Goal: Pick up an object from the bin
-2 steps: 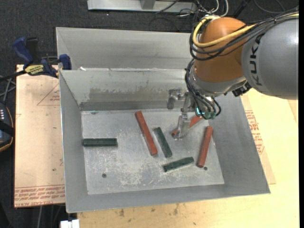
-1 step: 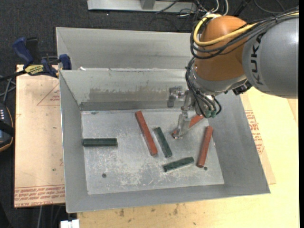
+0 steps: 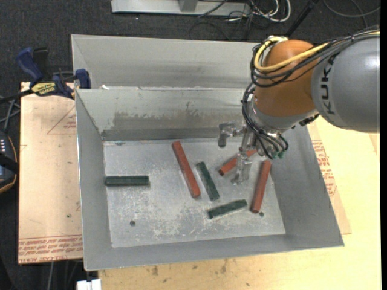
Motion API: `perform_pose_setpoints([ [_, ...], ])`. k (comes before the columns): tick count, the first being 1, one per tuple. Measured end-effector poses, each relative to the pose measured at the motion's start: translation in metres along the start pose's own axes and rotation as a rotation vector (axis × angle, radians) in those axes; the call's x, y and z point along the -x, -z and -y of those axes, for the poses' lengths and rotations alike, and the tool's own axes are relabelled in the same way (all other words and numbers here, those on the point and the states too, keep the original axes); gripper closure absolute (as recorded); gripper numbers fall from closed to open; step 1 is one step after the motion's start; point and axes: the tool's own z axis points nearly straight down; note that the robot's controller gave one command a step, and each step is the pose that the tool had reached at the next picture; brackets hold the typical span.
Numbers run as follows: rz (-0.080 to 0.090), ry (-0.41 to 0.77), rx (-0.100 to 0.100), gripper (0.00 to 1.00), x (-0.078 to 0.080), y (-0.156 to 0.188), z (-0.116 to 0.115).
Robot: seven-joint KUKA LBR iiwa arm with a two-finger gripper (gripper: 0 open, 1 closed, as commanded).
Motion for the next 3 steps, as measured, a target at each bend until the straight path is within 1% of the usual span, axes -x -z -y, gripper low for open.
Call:
perform_pose_setpoints([
  [1, -0.003, 0.227, 0.001, 0.0, -0.002, -0.008, 0.046],
  [2, 0.001, 0.307, 0.0, 0.0, 0.023, -0.029, 0.066],
  [3, 0.001, 0.522, 0.0, 0.0, 0.037, -0.066, 0.063],
])
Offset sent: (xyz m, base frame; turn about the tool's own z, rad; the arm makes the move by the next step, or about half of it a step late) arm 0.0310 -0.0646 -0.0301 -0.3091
